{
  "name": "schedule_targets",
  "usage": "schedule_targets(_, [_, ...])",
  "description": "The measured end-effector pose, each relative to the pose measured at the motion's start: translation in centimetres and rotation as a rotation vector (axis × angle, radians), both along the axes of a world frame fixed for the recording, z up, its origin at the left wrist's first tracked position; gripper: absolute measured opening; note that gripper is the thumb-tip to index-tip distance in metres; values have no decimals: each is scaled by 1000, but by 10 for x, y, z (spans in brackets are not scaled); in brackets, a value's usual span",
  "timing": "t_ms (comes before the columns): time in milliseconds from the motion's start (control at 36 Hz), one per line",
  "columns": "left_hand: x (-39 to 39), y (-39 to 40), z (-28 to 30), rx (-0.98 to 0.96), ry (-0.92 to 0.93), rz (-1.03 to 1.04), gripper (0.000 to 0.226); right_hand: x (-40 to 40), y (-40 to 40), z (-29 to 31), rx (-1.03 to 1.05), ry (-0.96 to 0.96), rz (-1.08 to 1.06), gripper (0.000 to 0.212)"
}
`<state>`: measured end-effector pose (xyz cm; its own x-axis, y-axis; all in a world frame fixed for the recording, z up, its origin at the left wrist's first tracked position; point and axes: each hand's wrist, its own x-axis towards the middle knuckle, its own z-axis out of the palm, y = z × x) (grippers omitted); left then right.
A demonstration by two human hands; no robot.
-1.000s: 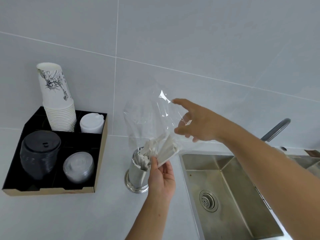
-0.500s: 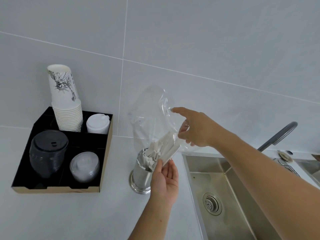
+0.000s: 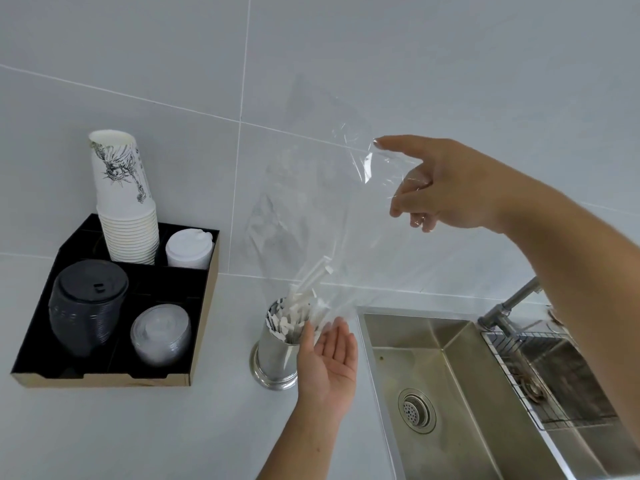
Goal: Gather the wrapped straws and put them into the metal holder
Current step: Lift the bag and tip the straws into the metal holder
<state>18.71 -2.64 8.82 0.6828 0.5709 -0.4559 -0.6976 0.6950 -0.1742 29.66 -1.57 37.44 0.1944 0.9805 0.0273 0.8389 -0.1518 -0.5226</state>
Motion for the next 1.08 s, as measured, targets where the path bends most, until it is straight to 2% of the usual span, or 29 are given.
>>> schedule_targets(1083, [24,-25,13,129,110,54,36,45,-65,32,184,0,5,79])
